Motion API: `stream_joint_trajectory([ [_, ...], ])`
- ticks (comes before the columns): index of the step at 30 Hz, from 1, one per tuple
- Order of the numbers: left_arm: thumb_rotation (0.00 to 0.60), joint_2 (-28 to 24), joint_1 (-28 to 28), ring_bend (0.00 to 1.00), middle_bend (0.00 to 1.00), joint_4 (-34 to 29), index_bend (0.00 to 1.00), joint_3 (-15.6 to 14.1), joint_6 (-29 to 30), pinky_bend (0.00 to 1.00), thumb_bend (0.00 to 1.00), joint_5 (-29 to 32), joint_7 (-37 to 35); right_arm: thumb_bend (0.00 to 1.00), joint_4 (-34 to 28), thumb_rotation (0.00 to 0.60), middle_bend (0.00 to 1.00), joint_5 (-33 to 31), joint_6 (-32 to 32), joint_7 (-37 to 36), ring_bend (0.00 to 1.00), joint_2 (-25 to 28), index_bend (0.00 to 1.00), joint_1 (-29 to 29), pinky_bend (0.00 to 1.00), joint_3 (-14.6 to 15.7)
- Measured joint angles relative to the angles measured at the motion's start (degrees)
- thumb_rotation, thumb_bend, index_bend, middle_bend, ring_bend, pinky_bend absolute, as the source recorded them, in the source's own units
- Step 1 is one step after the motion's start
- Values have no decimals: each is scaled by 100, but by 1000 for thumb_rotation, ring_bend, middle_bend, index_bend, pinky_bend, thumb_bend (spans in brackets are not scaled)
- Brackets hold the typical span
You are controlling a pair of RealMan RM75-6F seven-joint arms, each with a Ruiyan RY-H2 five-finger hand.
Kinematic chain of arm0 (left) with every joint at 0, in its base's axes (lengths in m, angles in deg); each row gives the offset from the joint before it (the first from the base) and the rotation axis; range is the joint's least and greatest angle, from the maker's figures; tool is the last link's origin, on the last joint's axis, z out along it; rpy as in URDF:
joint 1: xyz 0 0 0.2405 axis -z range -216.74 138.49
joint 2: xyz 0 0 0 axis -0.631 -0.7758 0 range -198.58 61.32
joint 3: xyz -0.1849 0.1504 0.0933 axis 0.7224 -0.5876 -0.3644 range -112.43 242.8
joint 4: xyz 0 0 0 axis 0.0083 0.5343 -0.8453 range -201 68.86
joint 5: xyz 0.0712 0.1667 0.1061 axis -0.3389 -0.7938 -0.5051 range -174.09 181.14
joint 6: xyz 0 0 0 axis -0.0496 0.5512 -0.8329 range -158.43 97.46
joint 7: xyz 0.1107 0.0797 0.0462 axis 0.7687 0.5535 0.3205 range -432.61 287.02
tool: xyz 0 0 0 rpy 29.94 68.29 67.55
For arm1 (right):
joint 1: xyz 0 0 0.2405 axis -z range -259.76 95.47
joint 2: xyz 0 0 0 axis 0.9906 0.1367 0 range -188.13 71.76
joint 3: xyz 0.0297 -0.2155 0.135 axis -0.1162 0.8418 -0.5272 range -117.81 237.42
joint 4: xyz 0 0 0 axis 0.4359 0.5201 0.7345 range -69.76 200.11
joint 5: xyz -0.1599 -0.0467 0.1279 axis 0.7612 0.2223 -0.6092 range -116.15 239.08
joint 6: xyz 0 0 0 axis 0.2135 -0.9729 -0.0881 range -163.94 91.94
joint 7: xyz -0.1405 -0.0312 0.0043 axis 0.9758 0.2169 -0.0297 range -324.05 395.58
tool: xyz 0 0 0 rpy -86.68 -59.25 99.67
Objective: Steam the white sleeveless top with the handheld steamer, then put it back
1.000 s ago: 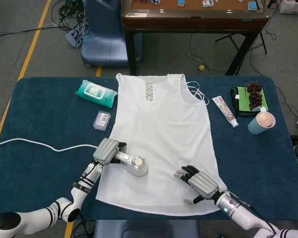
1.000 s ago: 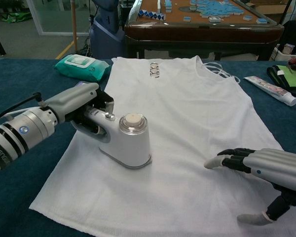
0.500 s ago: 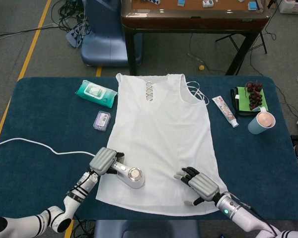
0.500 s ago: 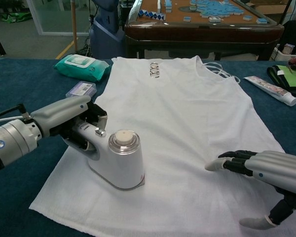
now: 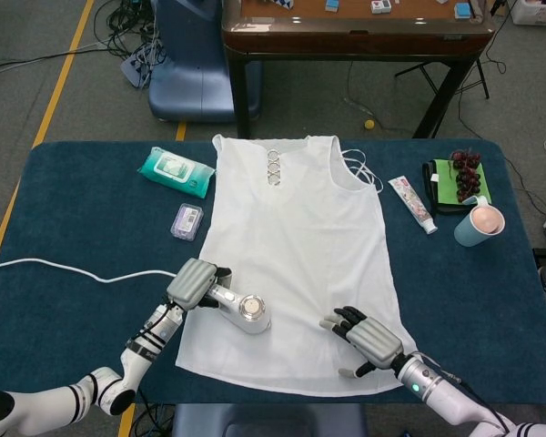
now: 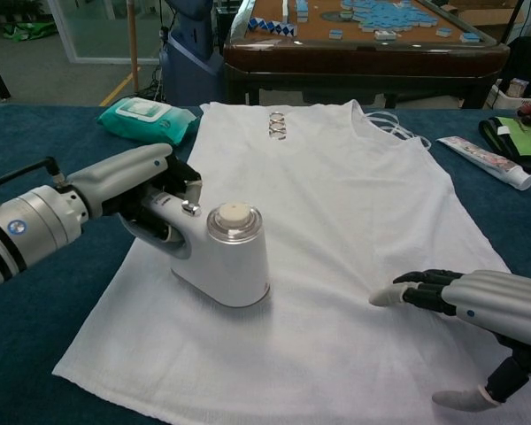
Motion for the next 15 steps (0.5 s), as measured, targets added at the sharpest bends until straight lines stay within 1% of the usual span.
stream_joint_trajectory([
  [2,600,127,77,665,777,277,874,81,-44,618,246,35,-74,240,-3,461,132,-12,5,-1,0,-2,39,-4,15,-11],
  [6,600,453,256,665,777,1029,874,246,-186,618,246,137,-307,240,-1,461,132,-31,18,4,0,-13,39,-11,15,-26],
  [10,600,743,381,665,776,1694,874,336,-314,618,246,226,-529,240,11,460,132,-51,45,3,0,-22,40,-17,15,-29],
  [12,600,864,416,665,776,1923,874,352,-382,618,246,269,-677,240,17,460,132,-57,60,2,0,-25,39,-22,15,-29],
  [15,600,922,410,664,776,2010,874,319,-416,618,246,287,-800,240,23,460,132,-62,88,-4,0,-35,39,-36,15,-28],
])
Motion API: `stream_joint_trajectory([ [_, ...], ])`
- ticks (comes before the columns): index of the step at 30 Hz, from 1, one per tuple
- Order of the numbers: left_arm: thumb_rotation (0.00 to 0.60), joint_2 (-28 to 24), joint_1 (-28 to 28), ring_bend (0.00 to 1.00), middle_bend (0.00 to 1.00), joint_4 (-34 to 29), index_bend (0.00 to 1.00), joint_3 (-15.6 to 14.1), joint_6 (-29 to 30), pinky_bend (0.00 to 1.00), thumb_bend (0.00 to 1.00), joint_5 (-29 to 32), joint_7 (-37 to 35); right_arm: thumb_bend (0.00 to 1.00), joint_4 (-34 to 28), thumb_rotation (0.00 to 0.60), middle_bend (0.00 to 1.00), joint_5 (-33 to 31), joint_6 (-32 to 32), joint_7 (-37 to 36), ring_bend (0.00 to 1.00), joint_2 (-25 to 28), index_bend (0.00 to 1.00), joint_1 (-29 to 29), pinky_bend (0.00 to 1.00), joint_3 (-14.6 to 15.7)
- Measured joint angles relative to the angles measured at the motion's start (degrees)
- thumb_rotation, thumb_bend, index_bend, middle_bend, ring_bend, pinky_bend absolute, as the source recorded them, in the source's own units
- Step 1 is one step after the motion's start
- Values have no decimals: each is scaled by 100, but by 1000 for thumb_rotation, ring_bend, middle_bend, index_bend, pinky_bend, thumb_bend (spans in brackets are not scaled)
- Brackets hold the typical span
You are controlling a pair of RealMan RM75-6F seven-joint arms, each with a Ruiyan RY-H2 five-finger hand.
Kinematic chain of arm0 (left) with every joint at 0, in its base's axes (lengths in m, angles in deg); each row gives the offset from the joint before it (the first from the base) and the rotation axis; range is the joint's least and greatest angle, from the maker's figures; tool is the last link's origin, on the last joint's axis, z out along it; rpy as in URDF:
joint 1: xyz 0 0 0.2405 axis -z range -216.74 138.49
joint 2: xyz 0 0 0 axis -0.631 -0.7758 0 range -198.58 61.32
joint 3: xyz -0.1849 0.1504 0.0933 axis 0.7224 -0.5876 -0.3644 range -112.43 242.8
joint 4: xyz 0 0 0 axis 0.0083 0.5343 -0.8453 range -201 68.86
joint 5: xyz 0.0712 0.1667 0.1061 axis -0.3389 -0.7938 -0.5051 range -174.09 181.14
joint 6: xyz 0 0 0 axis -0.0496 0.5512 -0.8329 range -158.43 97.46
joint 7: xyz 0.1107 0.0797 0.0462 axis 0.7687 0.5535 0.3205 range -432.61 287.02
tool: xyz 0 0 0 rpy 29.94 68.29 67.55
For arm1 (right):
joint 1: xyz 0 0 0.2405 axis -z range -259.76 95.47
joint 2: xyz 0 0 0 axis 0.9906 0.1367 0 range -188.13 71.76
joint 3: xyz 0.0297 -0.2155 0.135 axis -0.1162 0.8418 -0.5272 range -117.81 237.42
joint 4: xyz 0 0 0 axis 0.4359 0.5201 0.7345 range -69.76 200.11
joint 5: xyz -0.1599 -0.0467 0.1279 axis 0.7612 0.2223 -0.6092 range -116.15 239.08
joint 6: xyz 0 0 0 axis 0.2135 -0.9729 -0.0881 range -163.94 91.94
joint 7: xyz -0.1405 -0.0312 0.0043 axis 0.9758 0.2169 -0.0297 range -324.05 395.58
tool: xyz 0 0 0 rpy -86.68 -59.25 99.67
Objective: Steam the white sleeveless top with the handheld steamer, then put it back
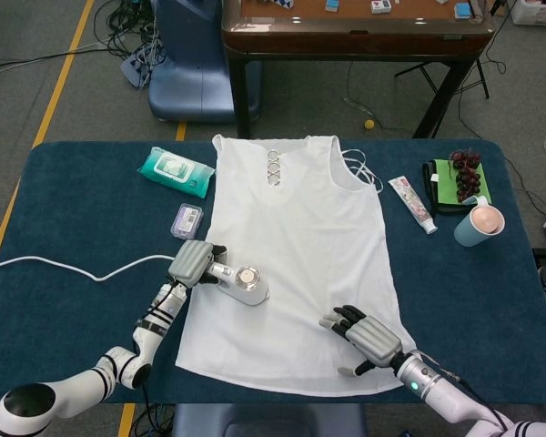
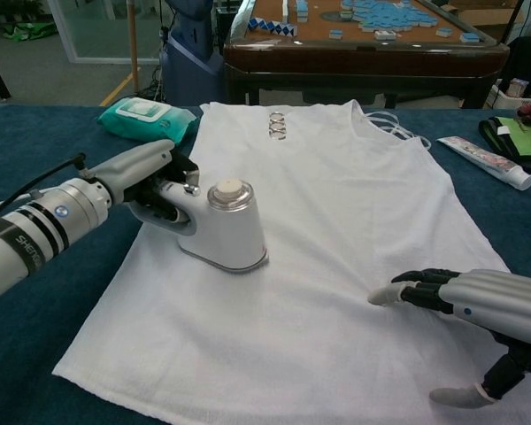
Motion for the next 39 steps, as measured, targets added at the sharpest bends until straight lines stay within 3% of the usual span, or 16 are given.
stream_joint_trajectory([
  [17,600,-303,-227,663,774,-626,874,-498,520,618,246,-548,234,240,-66,460,132,25,-20,70,0,-2,39,6,15,29],
  [31,600,-1022,-383,661,772,-1597,874,-831,552,618,246,-776,769,240,-83,461,132,36,-30,73,0,-4,40,16,15,45],
  [39,600,-996,-360,660,771,-1498,874,-785,473,618,246,-747,848,240,-55,459,132,27,-6,46,0,-14,39,1,15,38],
])
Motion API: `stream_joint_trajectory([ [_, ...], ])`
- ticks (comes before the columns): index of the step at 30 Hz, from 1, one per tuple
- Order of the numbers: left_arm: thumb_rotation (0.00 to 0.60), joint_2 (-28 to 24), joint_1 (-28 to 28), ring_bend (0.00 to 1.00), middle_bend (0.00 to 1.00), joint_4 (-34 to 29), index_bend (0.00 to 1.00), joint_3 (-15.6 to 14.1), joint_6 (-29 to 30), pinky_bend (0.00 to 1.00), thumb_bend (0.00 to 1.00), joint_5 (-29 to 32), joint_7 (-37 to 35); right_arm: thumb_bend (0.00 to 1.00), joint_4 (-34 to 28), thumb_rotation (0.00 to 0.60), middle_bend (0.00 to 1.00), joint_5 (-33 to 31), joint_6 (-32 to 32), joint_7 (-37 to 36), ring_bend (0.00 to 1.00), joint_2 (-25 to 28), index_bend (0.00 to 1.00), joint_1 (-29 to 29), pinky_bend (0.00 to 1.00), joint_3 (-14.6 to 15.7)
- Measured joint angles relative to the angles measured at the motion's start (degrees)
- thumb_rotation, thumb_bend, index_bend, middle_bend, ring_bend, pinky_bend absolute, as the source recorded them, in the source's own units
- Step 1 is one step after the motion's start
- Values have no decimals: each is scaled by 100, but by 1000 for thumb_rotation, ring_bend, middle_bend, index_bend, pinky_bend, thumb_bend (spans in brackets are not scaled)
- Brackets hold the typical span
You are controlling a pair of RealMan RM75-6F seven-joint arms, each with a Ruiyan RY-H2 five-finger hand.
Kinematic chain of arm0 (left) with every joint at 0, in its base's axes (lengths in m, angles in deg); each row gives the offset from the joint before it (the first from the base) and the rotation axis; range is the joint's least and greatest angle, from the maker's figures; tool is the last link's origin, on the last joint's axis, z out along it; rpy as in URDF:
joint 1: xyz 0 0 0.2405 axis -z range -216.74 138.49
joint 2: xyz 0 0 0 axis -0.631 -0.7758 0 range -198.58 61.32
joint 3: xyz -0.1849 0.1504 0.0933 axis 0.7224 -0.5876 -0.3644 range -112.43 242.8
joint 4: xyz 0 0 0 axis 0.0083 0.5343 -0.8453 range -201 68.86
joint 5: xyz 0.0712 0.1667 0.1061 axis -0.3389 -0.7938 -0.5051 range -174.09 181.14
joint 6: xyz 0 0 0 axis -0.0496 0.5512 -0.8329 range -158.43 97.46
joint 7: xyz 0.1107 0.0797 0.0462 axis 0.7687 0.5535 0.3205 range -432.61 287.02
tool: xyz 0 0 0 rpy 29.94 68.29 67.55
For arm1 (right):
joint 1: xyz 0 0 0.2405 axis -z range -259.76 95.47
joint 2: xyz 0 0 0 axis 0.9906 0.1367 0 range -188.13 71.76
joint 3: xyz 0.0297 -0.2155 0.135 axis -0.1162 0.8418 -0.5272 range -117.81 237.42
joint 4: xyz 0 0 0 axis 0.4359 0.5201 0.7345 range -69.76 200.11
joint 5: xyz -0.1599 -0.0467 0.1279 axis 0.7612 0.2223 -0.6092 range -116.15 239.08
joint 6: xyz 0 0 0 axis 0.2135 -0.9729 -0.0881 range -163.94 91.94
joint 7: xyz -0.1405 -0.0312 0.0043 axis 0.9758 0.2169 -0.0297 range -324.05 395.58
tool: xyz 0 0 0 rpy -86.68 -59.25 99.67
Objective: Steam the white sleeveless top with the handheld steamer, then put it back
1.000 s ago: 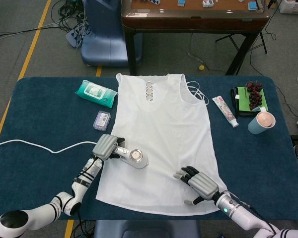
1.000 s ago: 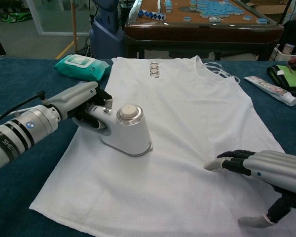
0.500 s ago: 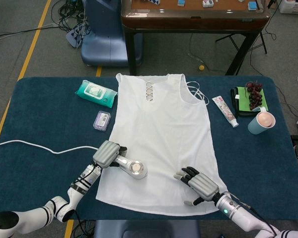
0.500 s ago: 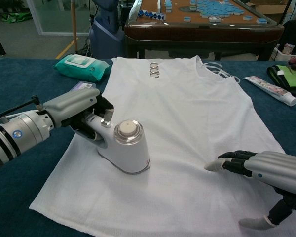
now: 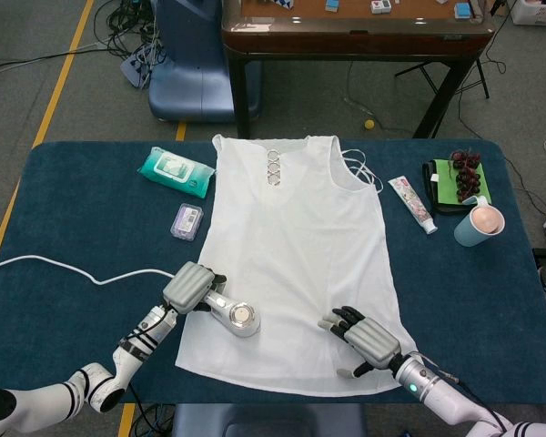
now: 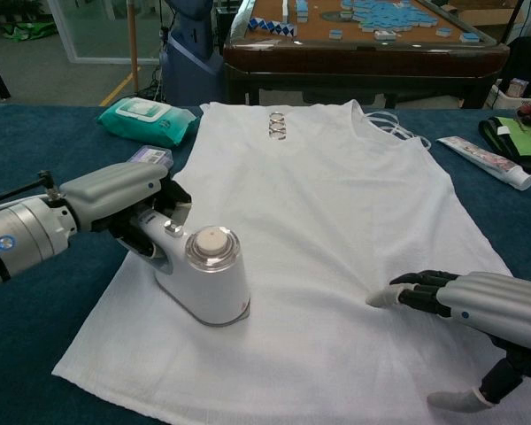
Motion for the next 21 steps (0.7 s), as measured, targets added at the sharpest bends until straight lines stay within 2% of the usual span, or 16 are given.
stream_joint_trajectory([
  [8,600,309,140,658,772,639,874,164,-90,618,246,71,-195,240,-8,460,132,-34,-7,0,0,32,39,12,15,-6],
  [21,600,830,487,658,772,2151,874,366,-247,618,246,127,-484,240,-4,460,132,-45,-24,-35,0,69,39,25,15,-7],
])
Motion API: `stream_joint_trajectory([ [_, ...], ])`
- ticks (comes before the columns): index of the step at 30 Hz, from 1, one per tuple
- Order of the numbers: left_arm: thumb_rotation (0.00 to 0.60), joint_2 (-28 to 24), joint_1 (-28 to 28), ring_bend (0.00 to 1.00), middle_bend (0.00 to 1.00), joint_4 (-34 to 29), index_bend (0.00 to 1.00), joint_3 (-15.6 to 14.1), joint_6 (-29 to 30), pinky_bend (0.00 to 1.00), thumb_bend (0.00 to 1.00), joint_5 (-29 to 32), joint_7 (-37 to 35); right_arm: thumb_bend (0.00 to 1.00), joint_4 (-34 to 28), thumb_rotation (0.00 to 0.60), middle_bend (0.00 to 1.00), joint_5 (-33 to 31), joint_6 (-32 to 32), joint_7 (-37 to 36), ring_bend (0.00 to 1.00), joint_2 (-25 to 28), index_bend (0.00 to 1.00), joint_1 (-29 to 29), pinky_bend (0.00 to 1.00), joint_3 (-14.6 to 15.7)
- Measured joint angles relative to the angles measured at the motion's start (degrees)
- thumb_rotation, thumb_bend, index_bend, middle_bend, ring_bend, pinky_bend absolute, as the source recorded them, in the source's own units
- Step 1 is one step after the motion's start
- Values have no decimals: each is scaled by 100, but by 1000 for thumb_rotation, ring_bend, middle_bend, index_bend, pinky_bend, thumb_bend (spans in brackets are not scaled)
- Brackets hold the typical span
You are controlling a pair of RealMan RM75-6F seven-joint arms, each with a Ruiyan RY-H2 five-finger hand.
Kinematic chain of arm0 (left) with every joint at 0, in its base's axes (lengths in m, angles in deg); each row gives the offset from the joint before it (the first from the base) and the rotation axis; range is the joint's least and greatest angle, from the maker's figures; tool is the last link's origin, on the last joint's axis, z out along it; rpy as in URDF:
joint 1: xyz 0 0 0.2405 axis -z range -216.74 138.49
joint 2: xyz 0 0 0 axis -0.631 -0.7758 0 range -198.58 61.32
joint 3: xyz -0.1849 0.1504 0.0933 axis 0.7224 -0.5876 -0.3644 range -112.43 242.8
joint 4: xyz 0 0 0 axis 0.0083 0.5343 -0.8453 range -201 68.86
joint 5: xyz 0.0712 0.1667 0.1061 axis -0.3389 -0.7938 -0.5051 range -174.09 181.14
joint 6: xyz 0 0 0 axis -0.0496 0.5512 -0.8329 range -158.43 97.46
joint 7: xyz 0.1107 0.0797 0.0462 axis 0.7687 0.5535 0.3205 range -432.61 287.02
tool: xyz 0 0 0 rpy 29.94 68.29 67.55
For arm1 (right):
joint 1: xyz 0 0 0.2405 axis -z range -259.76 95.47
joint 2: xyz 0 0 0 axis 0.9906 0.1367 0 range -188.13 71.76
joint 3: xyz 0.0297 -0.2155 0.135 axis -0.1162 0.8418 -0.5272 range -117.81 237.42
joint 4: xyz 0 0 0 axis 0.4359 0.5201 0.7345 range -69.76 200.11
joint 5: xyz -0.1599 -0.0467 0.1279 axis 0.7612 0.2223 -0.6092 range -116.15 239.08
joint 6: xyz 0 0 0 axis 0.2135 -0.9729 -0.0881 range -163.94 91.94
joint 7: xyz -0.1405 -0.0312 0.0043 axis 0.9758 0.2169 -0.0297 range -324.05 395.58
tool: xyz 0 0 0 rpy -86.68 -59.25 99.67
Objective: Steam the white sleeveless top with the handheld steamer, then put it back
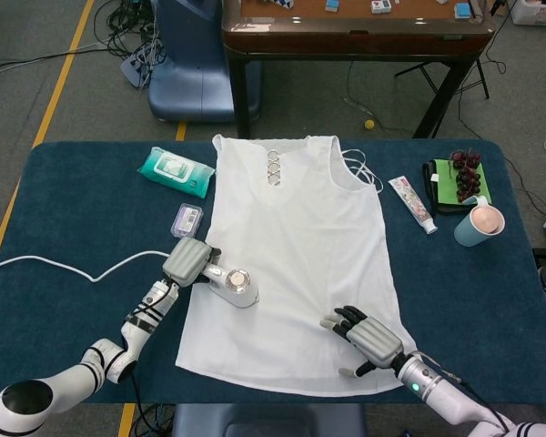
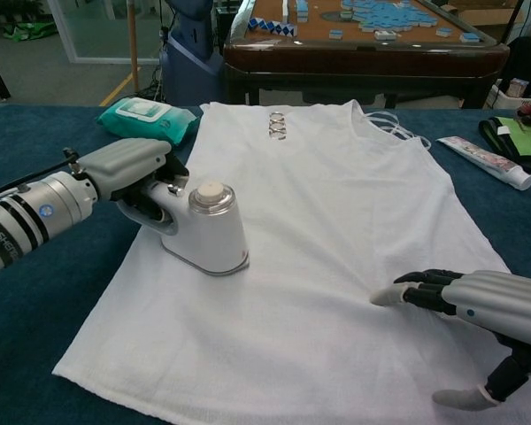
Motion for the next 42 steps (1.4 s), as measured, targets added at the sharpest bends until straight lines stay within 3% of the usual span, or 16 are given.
stream_joint_trajectory([
  [6,600,70,73,657,772,430,874,11,23,618,246,-4,-63,240,2,461,132,19,-18,-16,0,5,39,2,15,0],
  [11,600,65,39,657,772,435,874,-32,126,618,246,-22,-182,240,9,459,132,31,-11,-26,0,-11,39,-5,15,1],
  [20,600,-61,-35,654,771,-205,874,-263,340,618,246,-255,-94,240,-4,460,132,46,-8,-17,0,-14,39,-4,15,15],
  [34,600,-499,-70,651,770,-1814,874,-566,506,618,246,-630,562,240,-19,460,132,77,-48,-26,0,-2,40,24,15,44],
  [42,600,-653,-122,649,768,-1921,874,-562,327,618,246,-490,754,240,-23,459,132,94,-92,-33,0,16,39,30,15,31],
])
